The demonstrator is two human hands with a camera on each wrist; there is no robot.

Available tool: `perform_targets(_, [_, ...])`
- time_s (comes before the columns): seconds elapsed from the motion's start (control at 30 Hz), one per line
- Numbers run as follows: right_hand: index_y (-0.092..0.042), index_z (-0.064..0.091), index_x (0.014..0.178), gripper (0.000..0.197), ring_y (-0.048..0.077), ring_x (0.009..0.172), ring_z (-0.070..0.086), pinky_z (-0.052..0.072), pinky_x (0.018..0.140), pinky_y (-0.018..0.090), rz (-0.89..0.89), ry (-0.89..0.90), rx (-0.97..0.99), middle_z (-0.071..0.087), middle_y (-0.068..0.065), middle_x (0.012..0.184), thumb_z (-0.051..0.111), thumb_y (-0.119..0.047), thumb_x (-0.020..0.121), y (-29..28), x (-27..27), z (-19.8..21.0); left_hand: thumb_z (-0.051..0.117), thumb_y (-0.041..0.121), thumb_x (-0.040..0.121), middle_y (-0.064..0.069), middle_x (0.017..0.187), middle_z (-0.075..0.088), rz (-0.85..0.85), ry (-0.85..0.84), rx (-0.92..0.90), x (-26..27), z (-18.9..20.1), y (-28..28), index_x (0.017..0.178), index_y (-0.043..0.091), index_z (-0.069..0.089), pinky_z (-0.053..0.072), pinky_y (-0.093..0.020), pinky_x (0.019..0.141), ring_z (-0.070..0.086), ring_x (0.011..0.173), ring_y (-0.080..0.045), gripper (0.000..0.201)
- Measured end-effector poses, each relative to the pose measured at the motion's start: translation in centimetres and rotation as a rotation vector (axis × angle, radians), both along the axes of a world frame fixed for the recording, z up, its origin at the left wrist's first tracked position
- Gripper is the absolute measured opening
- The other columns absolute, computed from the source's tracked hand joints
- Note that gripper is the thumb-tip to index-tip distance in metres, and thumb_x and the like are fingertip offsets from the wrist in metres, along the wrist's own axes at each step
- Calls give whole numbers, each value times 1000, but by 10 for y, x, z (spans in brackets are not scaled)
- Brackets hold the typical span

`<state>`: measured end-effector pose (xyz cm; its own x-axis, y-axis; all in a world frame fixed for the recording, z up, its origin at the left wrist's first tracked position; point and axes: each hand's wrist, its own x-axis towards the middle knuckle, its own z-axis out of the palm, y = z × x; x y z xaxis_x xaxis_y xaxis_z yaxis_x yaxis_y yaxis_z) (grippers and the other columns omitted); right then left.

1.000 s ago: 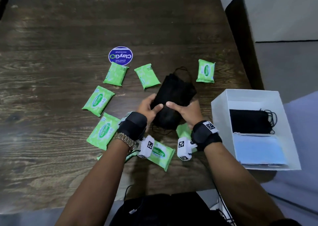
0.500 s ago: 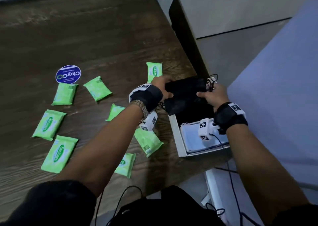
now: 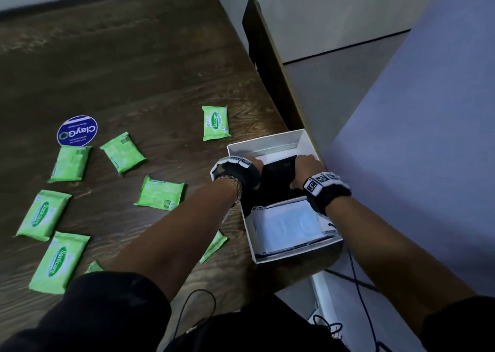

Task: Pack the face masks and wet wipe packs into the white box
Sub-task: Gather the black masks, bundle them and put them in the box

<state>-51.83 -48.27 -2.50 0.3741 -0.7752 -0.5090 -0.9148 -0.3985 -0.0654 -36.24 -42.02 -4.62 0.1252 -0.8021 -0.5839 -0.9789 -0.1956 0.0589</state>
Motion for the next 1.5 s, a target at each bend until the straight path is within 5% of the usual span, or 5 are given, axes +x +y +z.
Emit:
perform_targets(0.33, [-11, 59, 123, 60, 33, 114, 60, 50, 91, 37, 237, -121, -115, 62, 14, 125, 87, -21, 71, -14, 25, 32, 49, 75, 56, 3, 94, 63, -18, 67, 43, -6, -25, -12, 103, 33, 55, 50, -43, 77, 61, 83, -28, 63])
perform_targets(0.53, [-13, 67, 116, 48, 36, 97, 67, 50, 73, 35, 428, 85, 42, 66, 15, 111, 84, -14, 71, -1, 28, -16, 45, 52, 60, 2, 100, 64, 39, 34, 210, -4, -84, -24, 109, 36, 53, 50, -53, 79, 64, 87, -33, 52])
perform_targets(0.77, [-7, 69, 108, 46, 35, 94, 67, 45, 70, 30, 435, 108, 62, 65, 16, 108, 87, -11, 66, -6, 33, -27, 49, 19, 97, -13, 131, 56, 40, 38, 151, -25, -7, 2, 130, 7, 52, 46, -41, 91, 54, 119, -34, 36])
perform_targets(1.1, [-16, 65, 108, 65, 33, 93, 67, 57, 79, 41, 340, 24, 63, 66, 11, 106, 93, -33, 51, -14, 31, -13, 67, 43, 72, -6, 109, 64, 128, 57, 1, -8, 25, 0, 107, 26, 56, 52, -38, 77, 61, 91, -32, 41])
perform_targets(1.5, [-9, 62, 111, 36, 37, 109, 62, 48, 82, 40, 243, -157, -126, 63, 16, 121, 73, -30, 85, 27, 135, 82, 70, 27, 79, -10, 107, 69, 368, 163, -294, 77, 72, 22, 103, 11, 69, 48, -32, 79, 63, 102, -31, 29])
